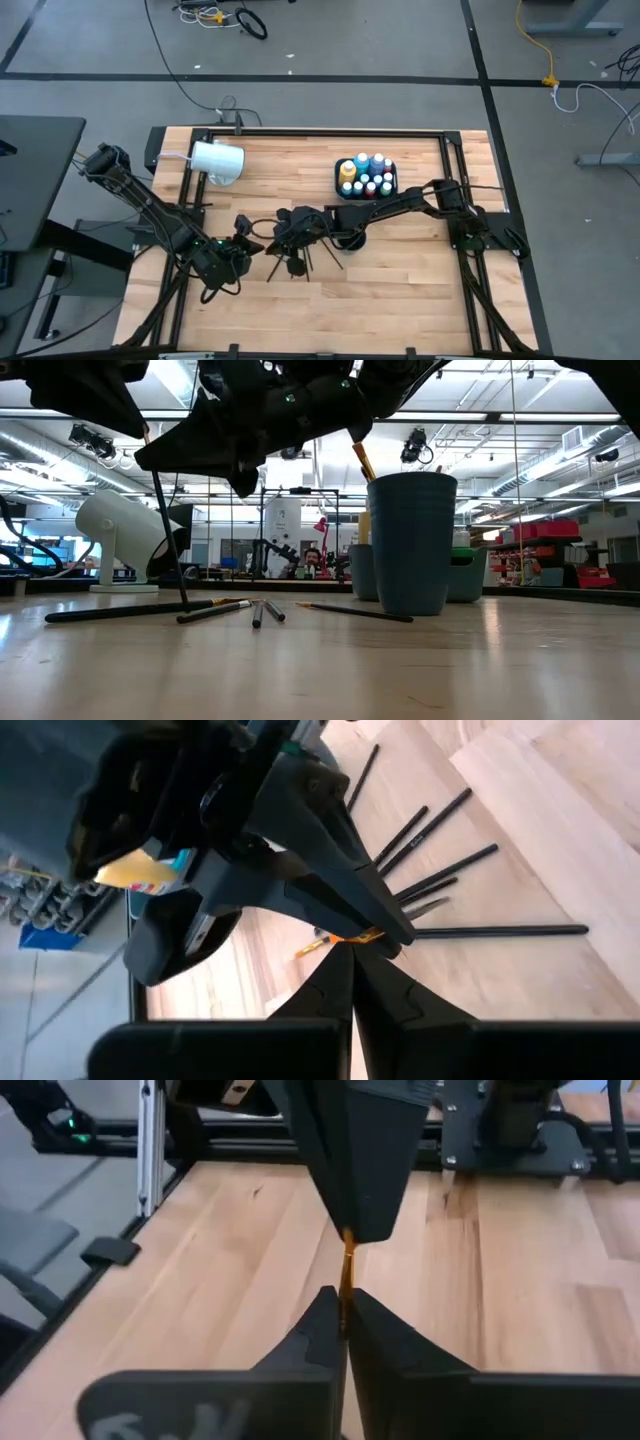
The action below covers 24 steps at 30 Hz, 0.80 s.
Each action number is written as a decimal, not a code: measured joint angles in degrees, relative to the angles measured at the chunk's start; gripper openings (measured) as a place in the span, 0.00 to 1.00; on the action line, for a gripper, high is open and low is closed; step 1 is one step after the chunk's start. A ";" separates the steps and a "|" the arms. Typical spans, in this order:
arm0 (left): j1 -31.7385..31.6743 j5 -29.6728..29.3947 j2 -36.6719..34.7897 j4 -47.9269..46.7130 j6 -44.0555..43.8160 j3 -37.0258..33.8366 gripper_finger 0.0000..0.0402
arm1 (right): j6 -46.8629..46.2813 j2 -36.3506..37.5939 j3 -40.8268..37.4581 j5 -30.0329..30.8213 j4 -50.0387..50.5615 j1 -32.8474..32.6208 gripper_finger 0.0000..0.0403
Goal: Pick & Place Paint Supplies
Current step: Put the gold paint brush into the cup
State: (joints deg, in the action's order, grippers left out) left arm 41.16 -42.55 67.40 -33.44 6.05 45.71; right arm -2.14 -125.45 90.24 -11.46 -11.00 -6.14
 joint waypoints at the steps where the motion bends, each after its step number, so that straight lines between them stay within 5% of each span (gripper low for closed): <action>1: 0.01 -0.05 0.00 0.02 -1.18 0.00 0.02 | 0.60 0.00 0.00 0.00 0.00 -0.03 0.04; 9: 0.01 -9.86 0.00 4.77 -10.57 0.00 0.02 | -0.88 4.16 -0.07 1.31 3.69 0.00 0.02; 16: 0.06 -20.45 -2.06 19.18 1.98 -0.02 0.02 | 2.56 13.81 -0.07 11.37 14.93 -0.38 0.02; 24: -1.03 -13.49 -8.13 25.06 -3.66 -0.02 0.02 | 3.07 26.36 -0.79 31.45 30.13 -6.40 0.01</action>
State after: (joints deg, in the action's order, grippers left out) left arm 40.13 -56.04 59.26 -8.38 2.40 45.69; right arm 0.92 -99.09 89.45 19.99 19.13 -12.54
